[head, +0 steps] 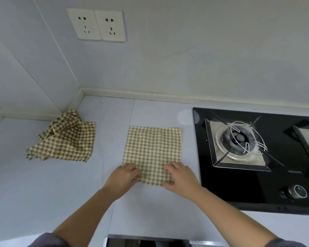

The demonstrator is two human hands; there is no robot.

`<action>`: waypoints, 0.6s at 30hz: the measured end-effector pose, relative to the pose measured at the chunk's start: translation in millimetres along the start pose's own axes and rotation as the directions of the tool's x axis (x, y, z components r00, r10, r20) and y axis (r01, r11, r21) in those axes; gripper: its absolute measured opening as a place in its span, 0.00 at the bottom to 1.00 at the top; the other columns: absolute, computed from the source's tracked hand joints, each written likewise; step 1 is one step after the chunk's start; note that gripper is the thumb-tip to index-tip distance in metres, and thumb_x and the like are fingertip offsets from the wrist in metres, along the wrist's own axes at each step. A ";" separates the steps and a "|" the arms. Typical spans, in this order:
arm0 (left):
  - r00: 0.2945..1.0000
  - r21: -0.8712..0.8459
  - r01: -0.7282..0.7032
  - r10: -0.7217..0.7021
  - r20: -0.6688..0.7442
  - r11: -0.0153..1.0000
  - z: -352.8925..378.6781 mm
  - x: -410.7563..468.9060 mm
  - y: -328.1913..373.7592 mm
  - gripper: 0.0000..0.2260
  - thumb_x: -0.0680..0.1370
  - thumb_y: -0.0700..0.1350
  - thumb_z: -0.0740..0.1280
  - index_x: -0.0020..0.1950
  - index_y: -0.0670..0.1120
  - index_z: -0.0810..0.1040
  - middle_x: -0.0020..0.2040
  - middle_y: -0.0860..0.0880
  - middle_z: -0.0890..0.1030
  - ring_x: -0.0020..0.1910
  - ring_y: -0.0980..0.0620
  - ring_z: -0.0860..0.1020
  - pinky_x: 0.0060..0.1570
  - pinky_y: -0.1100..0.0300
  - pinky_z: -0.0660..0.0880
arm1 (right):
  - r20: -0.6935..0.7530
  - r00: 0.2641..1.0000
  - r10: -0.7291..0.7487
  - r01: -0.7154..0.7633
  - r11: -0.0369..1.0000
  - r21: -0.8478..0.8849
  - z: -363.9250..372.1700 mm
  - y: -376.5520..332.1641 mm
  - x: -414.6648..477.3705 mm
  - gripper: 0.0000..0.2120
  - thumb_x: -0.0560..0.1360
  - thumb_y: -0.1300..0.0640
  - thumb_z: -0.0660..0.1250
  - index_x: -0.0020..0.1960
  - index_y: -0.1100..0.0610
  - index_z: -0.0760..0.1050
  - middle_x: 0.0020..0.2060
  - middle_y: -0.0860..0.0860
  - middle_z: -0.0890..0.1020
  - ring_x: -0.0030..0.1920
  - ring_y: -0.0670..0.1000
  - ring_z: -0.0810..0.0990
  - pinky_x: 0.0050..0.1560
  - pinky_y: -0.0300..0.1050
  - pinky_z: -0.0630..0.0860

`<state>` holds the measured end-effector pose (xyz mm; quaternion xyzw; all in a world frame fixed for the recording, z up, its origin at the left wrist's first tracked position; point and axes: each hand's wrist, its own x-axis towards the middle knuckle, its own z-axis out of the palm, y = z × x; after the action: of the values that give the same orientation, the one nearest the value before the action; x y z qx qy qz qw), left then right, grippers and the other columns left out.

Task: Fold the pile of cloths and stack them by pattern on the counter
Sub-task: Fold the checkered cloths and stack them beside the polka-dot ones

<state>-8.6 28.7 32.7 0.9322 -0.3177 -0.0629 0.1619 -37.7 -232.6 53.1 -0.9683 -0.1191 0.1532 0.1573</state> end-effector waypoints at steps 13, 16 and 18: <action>0.943 -0.271 0.188 -0.250 -0.218 0.944 -10.5 -12.9 4.6 0.12 0.67 0.30 0.72 0.44 0.46 0.81 0.42 0.56 0.77 0.38 0.59 0.76 0.39 0.66 0.73 | -0.297 0.945 0.141 -0.091 0.980 0.176 0.1 1.8 1.1 0.07 0.68 0.66 0.70 0.42 0.55 0.79 0.38 0.47 0.82 0.39 0.52 0.81 0.39 0.45 0.71; 0.896 -0.522 0.287 -0.418 -0.149 0.803 -24.7 -17.2 8.0 0.09 0.75 0.37 0.70 0.43 0.51 0.79 0.38 0.60 0.79 0.41 0.60 0.77 0.42 0.72 0.72 | -0.103 0.968 0.229 -0.156 0.869 0.470 -18.6 12.9 -4.4 0.05 0.76 0.61 0.66 0.44 0.52 0.79 0.39 0.45 0.81 0.39 0.45 0.79 0.43 0.40 0.73; 0.878 -0.592 0.334 -0.470 -0.087 0.734 -34.5 -13.7 9.7 0.09 0.77 0.40 0.69 0.41 0.53 0.77 0.35 0.60 0.79 0.35 0.60 0.76 0.35 0.71 0.70 | -0.087 0.963 0.254 -0.160 0.805 0.571 -28.5 17.3 -5.8 0.08 0.76 0.60 0.67 0.40 0.50 0.77 0.33 0.42 0.79 0.33 0.39 0.75 0.38 0.34 0.71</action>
<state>-17.5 38.9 68.6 0.8902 -0.0532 -0.0781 0.4457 -30.4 -257.8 74.4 -0.8959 0.0505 0.1196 0.4248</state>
